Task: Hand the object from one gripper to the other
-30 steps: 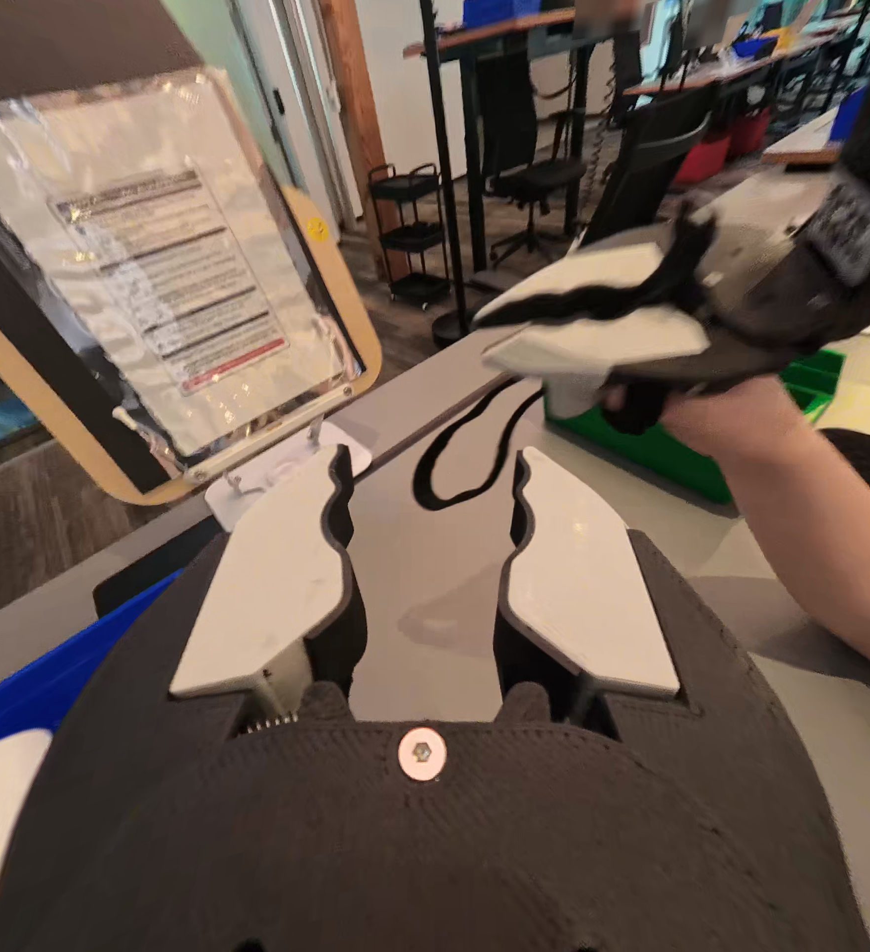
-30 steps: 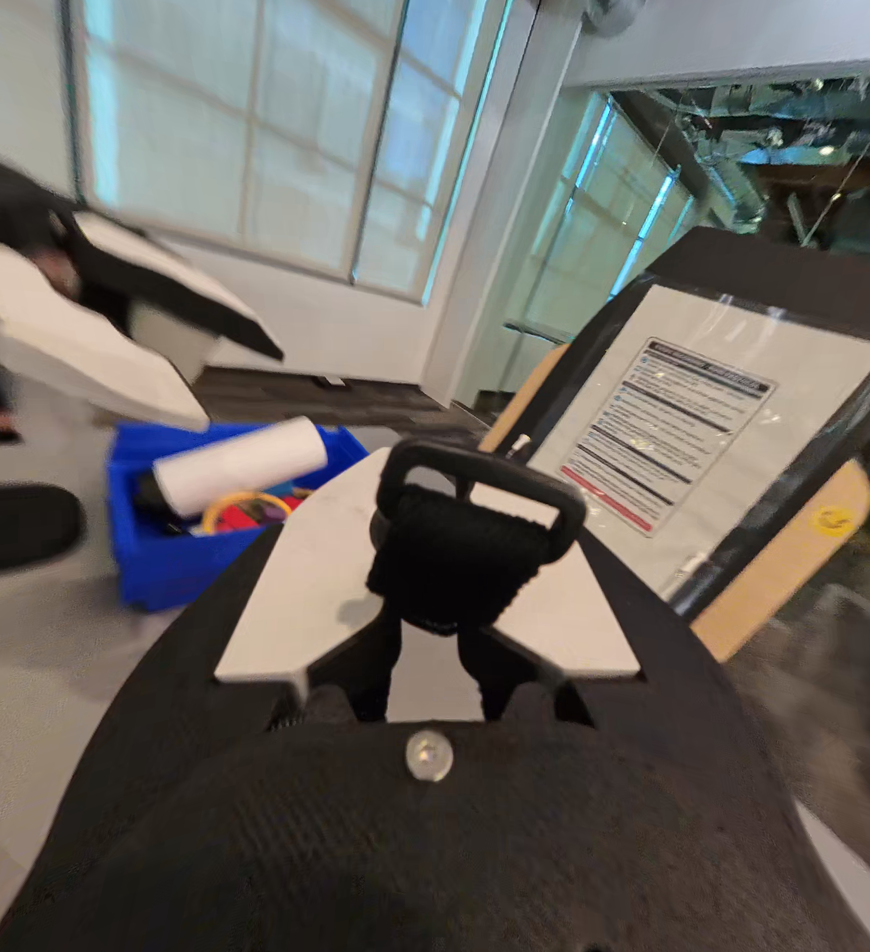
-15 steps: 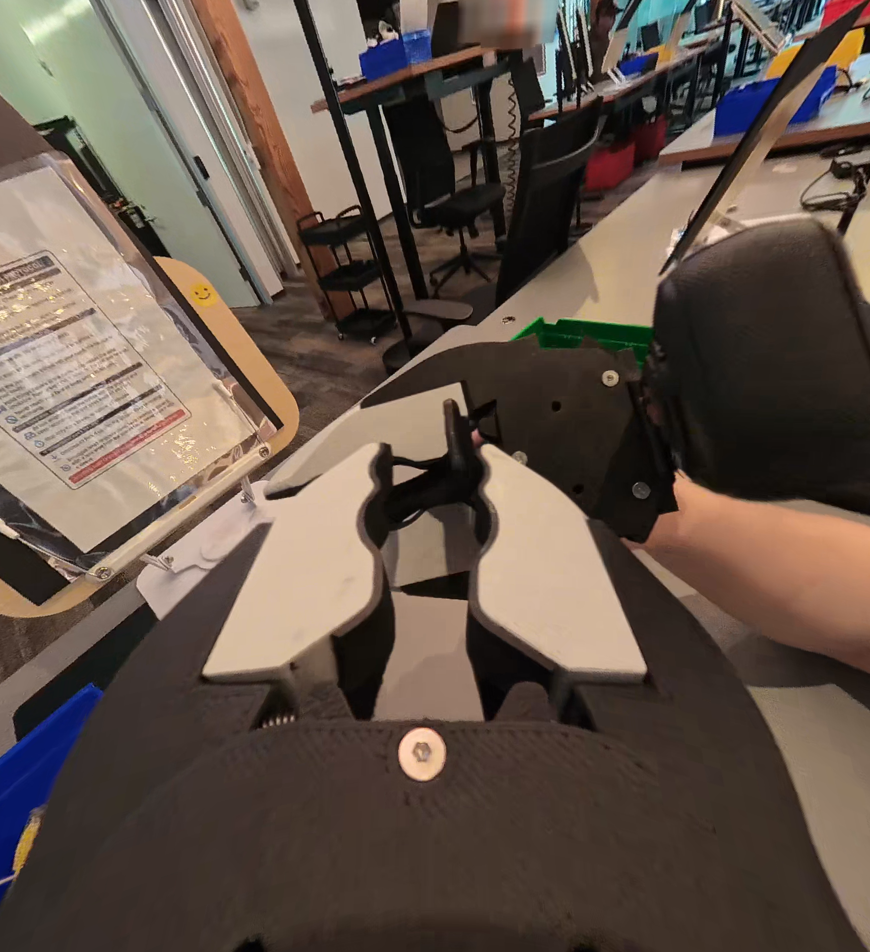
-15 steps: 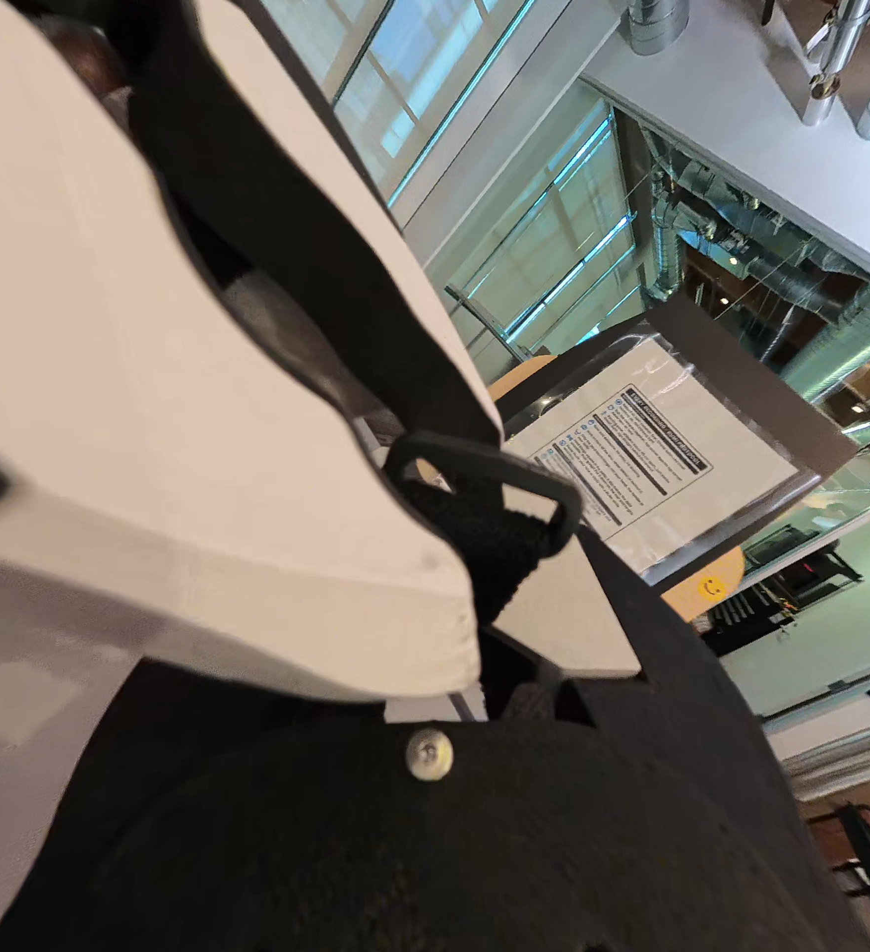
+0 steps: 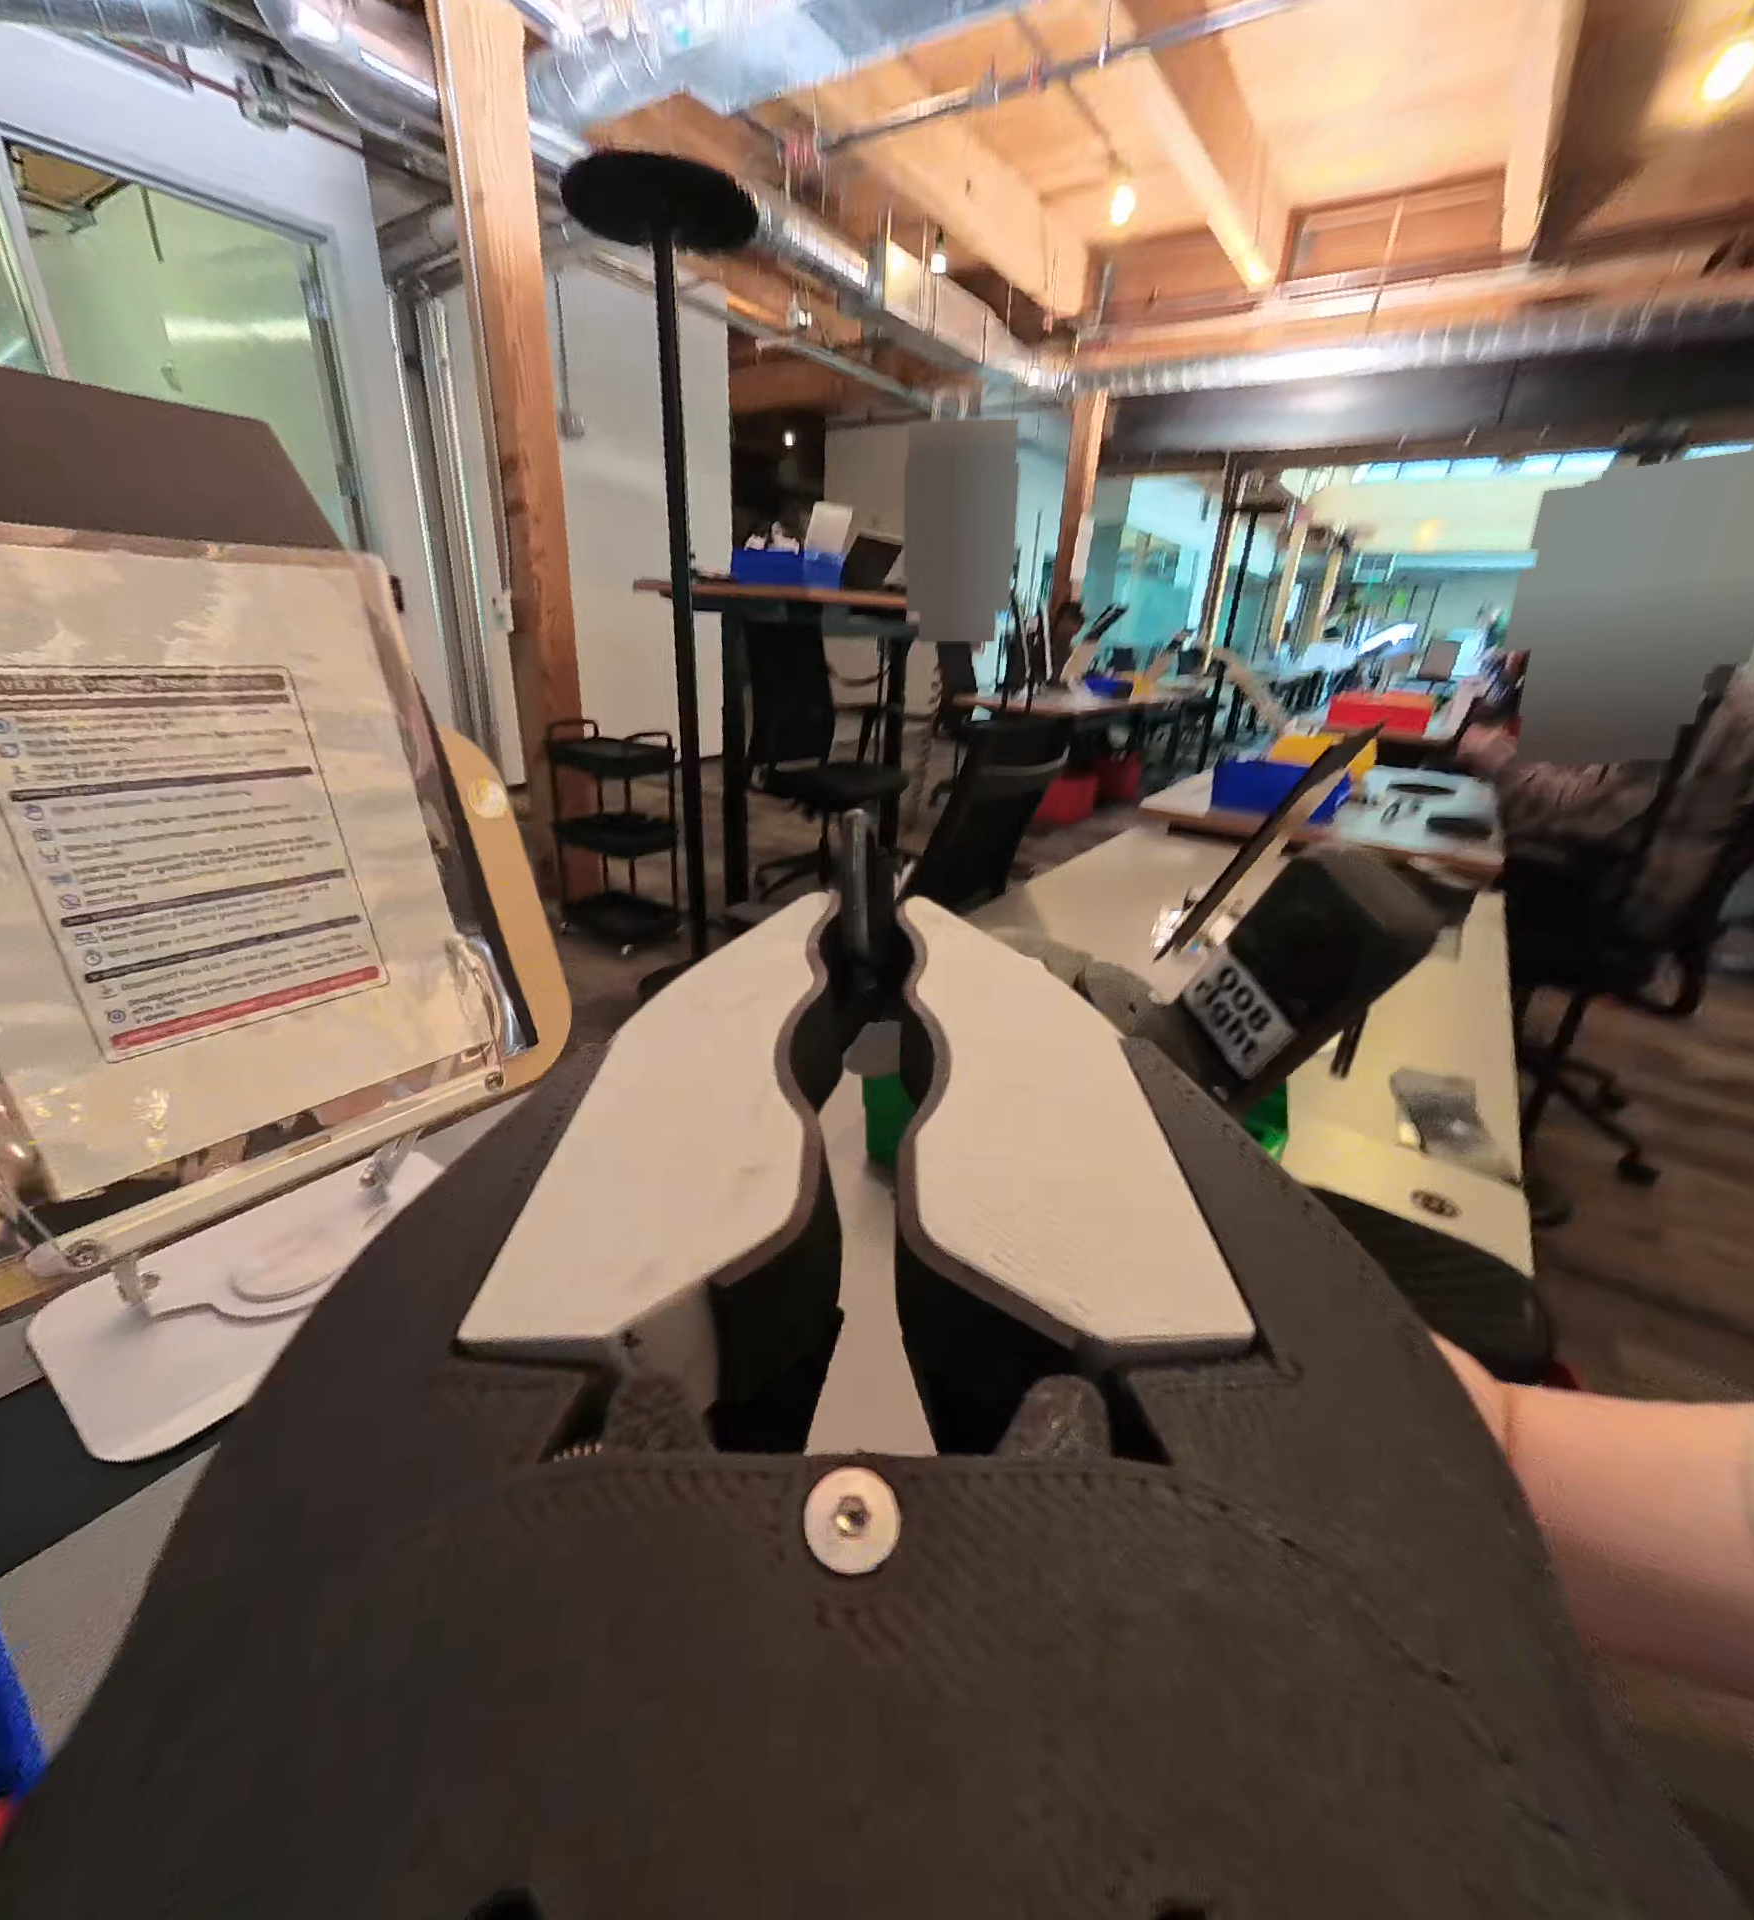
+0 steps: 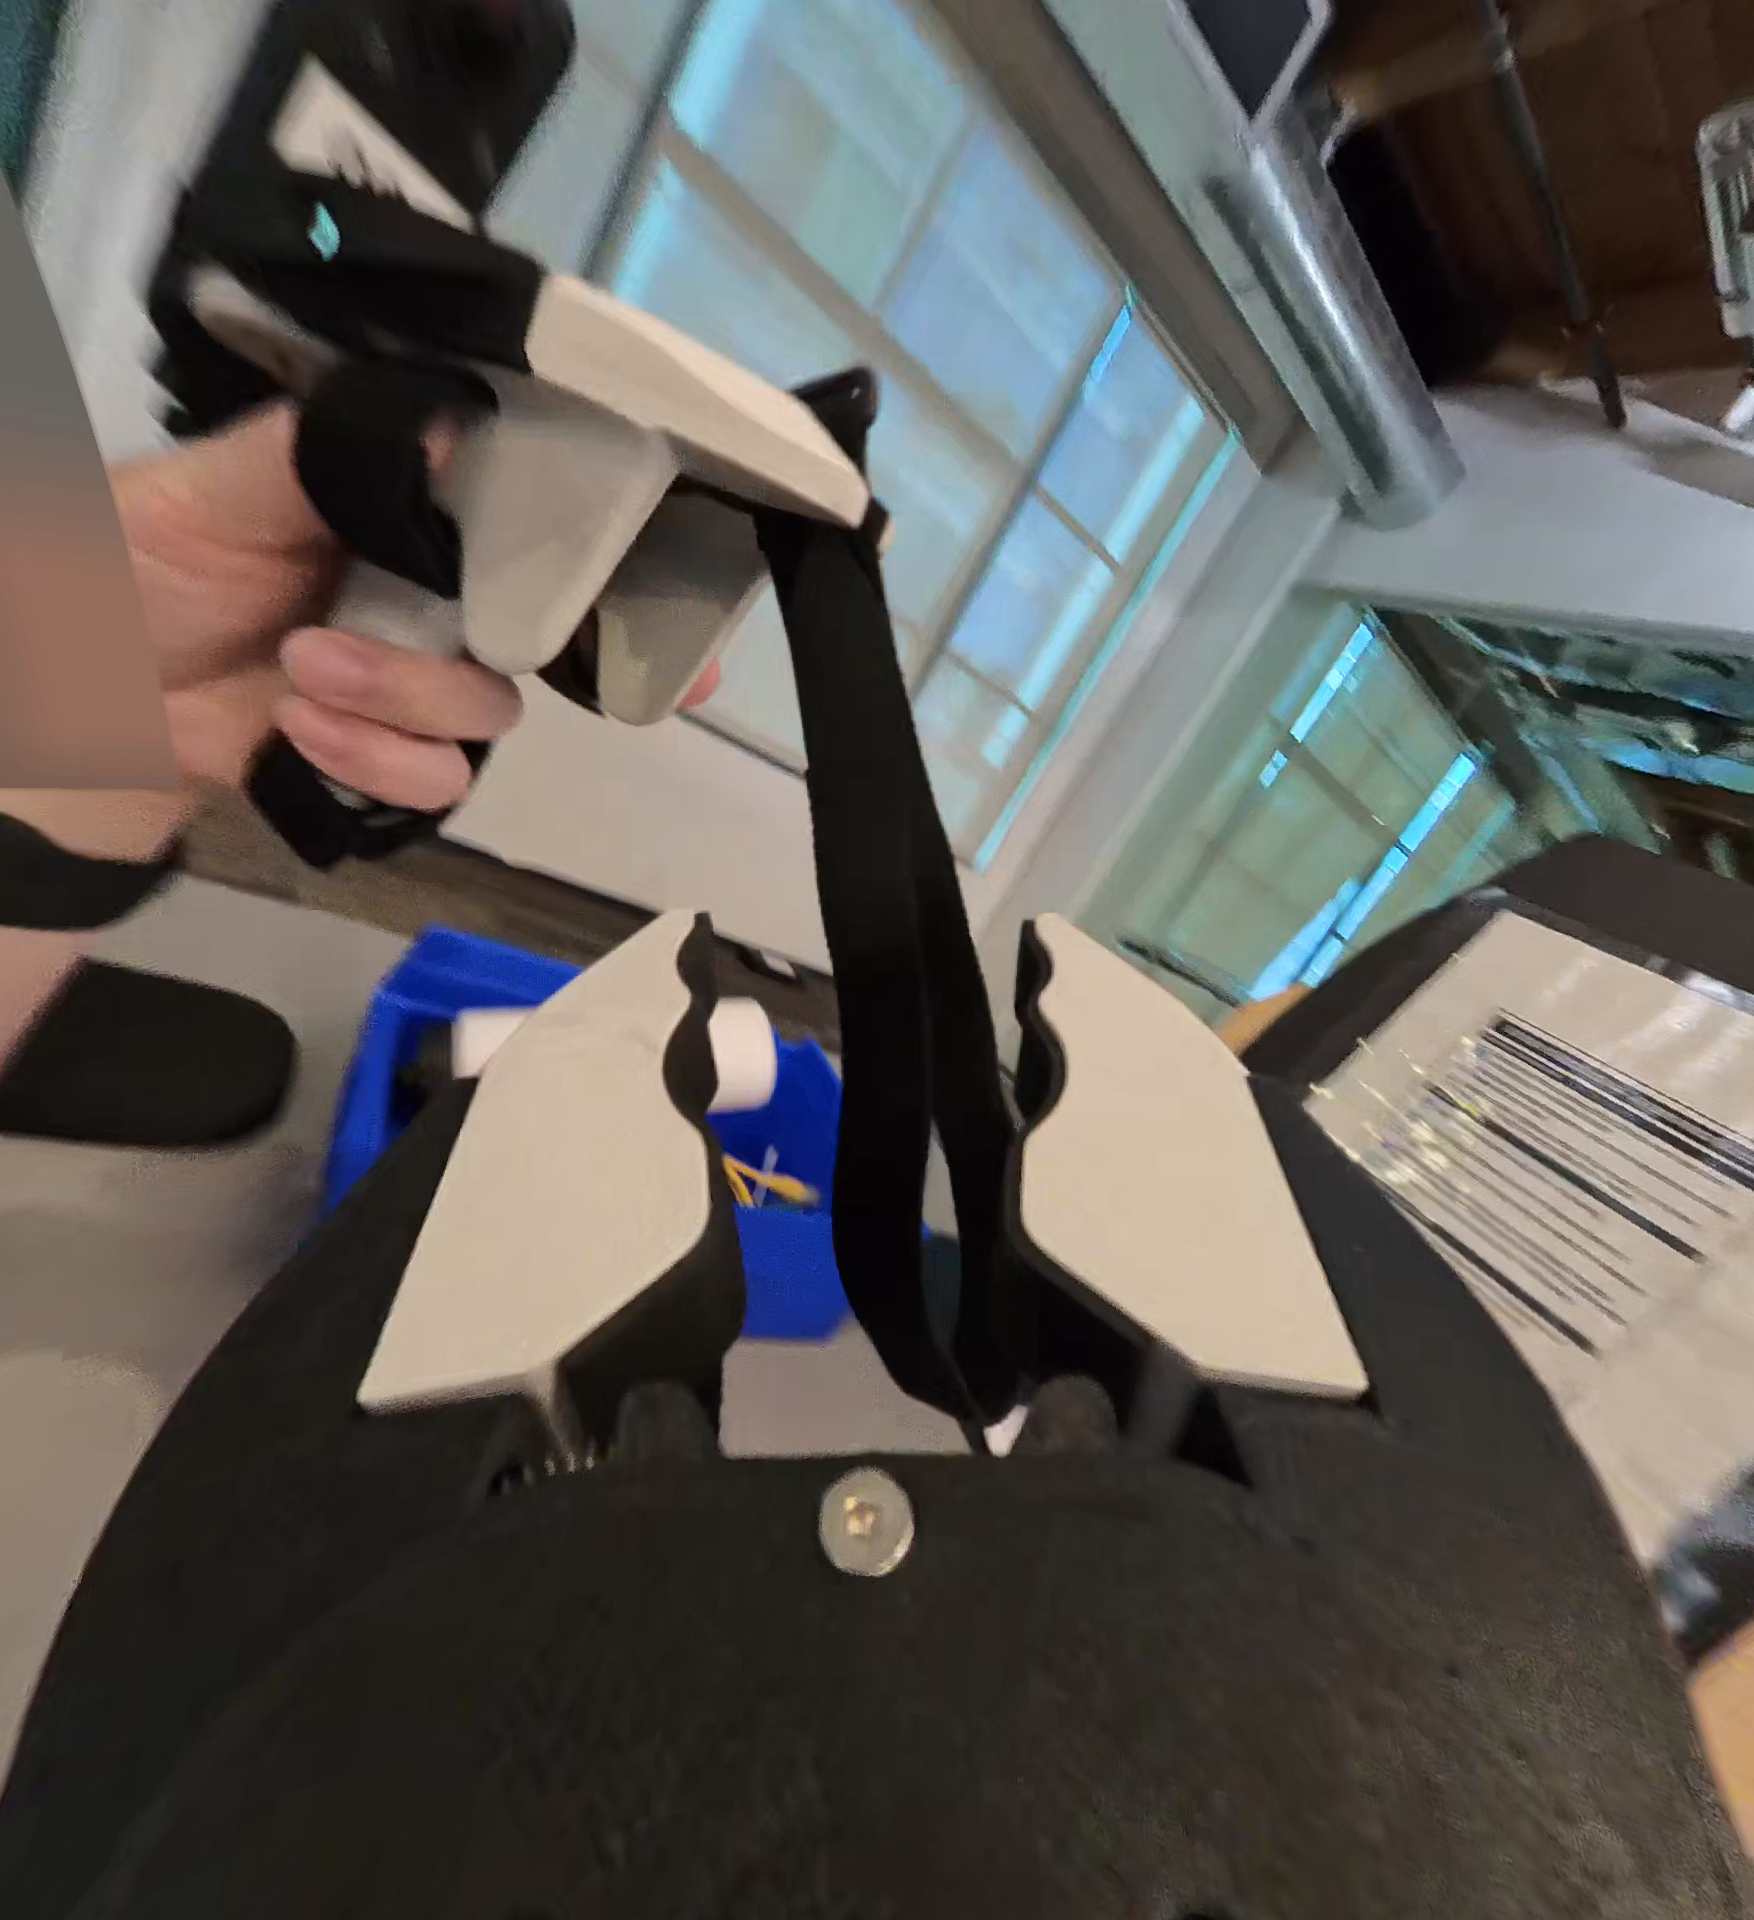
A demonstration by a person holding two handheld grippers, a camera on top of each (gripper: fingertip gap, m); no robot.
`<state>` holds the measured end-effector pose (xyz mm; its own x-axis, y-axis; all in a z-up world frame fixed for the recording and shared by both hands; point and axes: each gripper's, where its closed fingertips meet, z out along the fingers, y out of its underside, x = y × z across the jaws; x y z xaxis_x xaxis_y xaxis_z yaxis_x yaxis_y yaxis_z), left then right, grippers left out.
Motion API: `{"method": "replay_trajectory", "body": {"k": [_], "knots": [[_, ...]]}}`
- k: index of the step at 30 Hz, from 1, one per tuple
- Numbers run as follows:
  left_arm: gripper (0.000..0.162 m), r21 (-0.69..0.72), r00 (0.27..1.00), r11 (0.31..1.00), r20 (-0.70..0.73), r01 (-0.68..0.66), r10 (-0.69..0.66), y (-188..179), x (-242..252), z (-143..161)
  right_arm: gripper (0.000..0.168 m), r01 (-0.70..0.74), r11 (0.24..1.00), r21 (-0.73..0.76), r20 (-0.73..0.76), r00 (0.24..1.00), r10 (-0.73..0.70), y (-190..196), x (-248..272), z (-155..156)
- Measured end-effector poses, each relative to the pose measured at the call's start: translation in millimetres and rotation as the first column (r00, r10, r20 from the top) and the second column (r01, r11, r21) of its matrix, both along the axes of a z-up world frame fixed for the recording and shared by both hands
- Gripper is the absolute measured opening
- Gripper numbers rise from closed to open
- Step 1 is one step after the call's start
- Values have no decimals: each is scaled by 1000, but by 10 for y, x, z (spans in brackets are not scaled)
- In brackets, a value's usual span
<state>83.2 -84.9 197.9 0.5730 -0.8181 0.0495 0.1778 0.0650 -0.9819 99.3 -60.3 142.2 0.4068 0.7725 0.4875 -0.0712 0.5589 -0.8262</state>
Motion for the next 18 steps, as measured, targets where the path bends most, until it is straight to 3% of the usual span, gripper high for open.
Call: {"method": "replay_trajectory", "body": {"k": [1, 6, 9, 11, 18], "knots": [[5, -1, 999, 1000, 38, 7, -7, -16, -82, 48, 56, -40, 999, -9, -40, 998, 40, -19, 38, 35], [5, 18, 979, 997, 189, 74, -76, -146, -371, 243, 56, -81, 997, -1, -127, 989, 81, 54, 123, 12], [5, 18, 972, 995, 215, 97, -98, -179, -440, 271, 53, -60, 982, 178, -85, 993, 76, -62, 18, -149], [5, 12, 969, 991, 207, 133, -132, -217, -424, 261, 51, -35, 971, 237, -26, 999, 42, -105, -105, -249], [6, -7, 976, 981, 97, 196, -194, -293, -218, 137, 40, 14, 974, 225, 83, 996, -33, -92, -282, -361]]}}
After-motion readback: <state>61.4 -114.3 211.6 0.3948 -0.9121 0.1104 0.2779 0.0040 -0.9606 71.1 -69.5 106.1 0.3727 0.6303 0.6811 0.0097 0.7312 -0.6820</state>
